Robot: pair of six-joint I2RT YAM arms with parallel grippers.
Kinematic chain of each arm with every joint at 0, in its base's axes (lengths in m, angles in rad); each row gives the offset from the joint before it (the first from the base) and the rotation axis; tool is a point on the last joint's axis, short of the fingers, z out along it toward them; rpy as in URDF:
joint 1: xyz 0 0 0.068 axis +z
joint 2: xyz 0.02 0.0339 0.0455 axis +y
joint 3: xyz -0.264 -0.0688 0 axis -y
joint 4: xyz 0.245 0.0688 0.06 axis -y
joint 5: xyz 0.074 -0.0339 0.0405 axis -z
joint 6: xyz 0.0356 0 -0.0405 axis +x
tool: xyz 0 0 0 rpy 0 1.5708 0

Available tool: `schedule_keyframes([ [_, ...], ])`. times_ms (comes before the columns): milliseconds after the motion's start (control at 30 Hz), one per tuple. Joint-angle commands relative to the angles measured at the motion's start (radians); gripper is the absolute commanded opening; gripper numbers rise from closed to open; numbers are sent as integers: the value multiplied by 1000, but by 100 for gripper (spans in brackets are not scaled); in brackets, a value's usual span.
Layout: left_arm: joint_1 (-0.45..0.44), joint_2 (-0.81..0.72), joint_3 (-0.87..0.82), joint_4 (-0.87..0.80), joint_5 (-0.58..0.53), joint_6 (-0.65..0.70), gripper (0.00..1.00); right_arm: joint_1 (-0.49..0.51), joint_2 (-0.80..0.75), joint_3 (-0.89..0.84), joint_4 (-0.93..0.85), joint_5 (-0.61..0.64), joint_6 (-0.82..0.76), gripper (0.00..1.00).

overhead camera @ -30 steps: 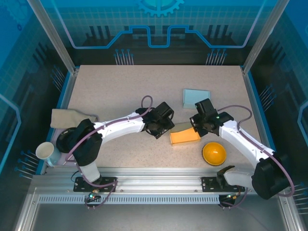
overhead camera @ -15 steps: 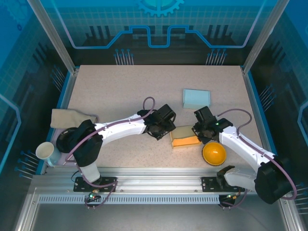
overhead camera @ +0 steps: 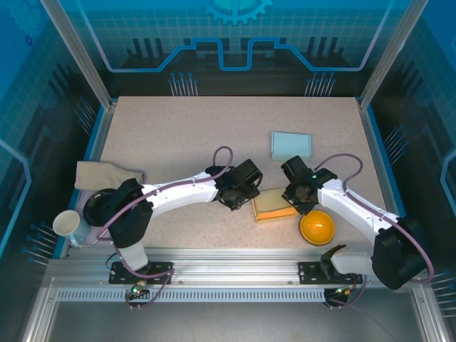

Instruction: Fold the paper box

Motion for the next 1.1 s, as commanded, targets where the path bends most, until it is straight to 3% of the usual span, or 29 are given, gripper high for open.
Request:
schedule_keyframes([
  [0, -6, 19, -18, -39, -51, 0, 61, 21, 24, 12, -145, 5, -64, 45],
  [333, -9, 1, -23, -58, -91, 16, 61, 52, 25, 43, -205, 26, -129, 55],
  [633, -17, -24, -41, -61, -106, 11, 61, 58, 27, 44, -225, 26, -186, 58],
  [833, -13, -47, -55, -64, -125, 14, 61, 58, -17, -22, -60, -74, -44, 57],
  [1067, 69, -80, -64, -62, -130, 85, 62, 66, 49, 44, 65, -5, 77, 57],
])
